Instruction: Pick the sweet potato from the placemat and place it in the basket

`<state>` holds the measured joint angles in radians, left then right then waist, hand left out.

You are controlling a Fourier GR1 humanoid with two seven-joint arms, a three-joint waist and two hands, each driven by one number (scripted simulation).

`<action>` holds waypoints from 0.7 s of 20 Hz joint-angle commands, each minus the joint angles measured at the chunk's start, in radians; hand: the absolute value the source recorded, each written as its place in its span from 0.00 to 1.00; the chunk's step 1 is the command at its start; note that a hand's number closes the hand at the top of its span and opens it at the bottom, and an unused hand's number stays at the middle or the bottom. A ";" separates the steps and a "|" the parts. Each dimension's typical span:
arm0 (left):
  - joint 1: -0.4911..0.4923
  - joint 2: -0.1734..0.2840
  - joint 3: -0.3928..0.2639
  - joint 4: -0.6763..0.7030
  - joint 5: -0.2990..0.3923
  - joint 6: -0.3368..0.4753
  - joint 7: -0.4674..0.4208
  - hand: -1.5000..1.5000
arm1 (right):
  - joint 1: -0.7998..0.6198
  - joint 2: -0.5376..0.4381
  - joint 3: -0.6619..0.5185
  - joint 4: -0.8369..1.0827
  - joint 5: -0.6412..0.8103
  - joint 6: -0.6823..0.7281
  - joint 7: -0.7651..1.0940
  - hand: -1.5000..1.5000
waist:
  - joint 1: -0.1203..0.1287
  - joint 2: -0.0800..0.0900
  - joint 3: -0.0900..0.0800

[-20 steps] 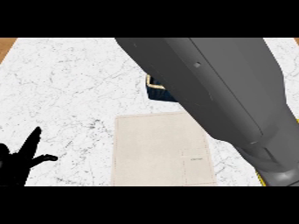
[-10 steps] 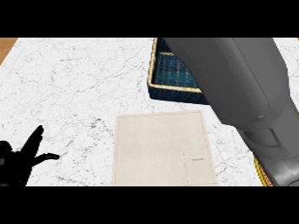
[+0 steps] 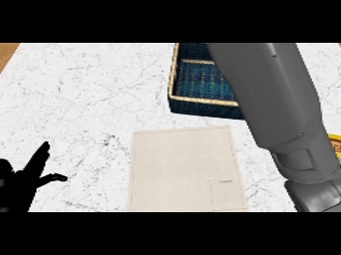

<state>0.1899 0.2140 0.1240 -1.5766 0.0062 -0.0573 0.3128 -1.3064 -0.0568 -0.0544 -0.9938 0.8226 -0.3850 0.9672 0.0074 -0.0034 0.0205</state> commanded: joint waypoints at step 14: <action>0.006 -0.072 -0.037 0.041 -0.023 -0.005 0.021 0.50 | 0.209 -0.121 0.054 -0.009 0.089 0.087 -0.071 0.00 | -0.019 0.000 -0.020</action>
<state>0.1945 0.1986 0.1378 -1.5765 -0.0144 -0.0633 0.3057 -1.1584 -0.1512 -0.0216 -0.9546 0.9029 -0.3266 0.9236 -0.0027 -0.0090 0.0210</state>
